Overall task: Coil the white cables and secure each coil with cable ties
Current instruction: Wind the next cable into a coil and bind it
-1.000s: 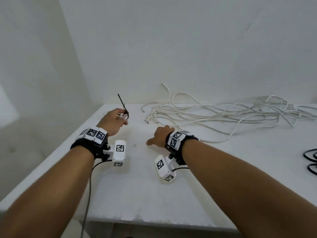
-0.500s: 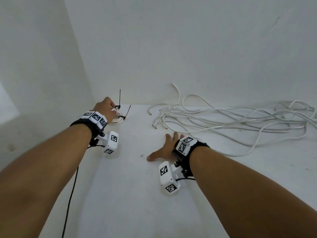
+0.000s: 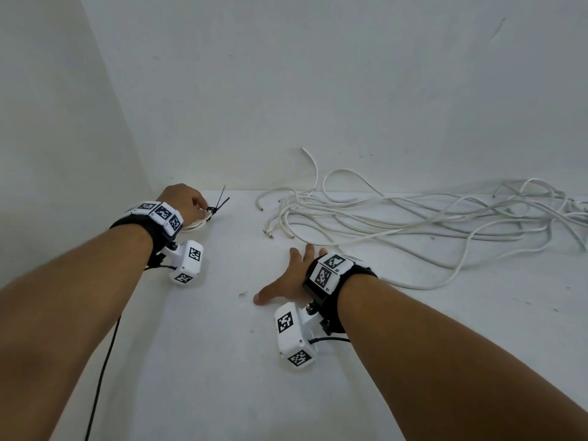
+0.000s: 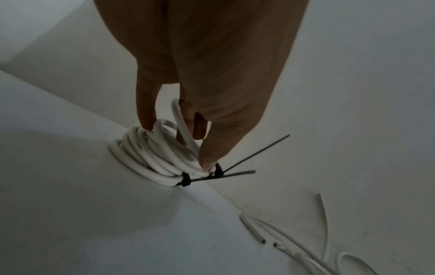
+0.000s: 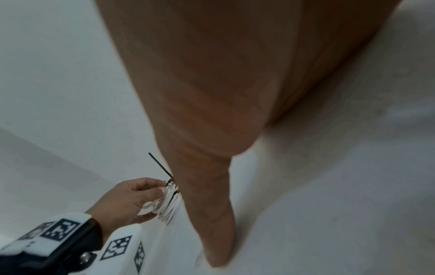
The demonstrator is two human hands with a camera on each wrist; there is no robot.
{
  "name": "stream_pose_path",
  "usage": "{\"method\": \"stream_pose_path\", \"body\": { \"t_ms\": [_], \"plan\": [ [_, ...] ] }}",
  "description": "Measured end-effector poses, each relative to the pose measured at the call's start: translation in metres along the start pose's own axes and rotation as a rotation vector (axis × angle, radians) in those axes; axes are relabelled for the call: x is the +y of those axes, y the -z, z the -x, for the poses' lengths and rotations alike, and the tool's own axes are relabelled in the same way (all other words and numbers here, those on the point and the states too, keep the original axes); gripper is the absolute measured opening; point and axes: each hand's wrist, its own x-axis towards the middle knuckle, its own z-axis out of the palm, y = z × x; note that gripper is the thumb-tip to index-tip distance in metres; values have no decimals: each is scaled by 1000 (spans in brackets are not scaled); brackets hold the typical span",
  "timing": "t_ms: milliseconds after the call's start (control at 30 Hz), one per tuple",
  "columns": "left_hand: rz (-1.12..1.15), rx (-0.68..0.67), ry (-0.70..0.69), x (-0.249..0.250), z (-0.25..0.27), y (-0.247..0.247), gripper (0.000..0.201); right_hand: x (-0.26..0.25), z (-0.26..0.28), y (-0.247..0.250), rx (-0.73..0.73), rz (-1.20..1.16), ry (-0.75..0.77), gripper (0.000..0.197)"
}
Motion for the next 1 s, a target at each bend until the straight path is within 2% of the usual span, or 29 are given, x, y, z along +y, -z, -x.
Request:
{"method": "stream_pose_path", "body": {
  "t_ms": [133, 233, 300, 400, 500, 600, 667, 767, 933, 1000],
  "plan": [
    [-15, -40, 15, 3, 8, 6, 18, 6, 8, 3, -53, -5, 41, 141],
    [19, 112, 37, 17, 14, 13, 19, 22, 15, 12, -91, 42, 104, 134],
    [154, 185, -64, 39, 18, 15, 13, 31, 19, 14, -86, 78, 140, 128],
    [273, 112, -174, 79, 23, 10, 13, 34, 21, 13, -83, 71, 162, 125],
    [319, -15, -87, 104, 11, -7, 16, 34, 20, 11, -81, 74, 177, 125],
    [290, -87, 29, 118, -9, -24, 21, 34, 18, 12, -95, 65, 179, 126],
    [197, -125, 64, 122, -25, -32, 20, 35, 17, 12, -109, 63, 182, 127],
    [-10, -166, 35, 130, -40, -43, 22, 35, 18, 13, -115, 54, 187, 127],
    [-148, -155, 67, 134, -56, -54, 13, 36, 18, 13, -110, 35, 191, 125],
    [-130, -178, 99, 133, -63, -60, 22, 36, 18, 12, -103, 37, 192, 125]
  ]
}}
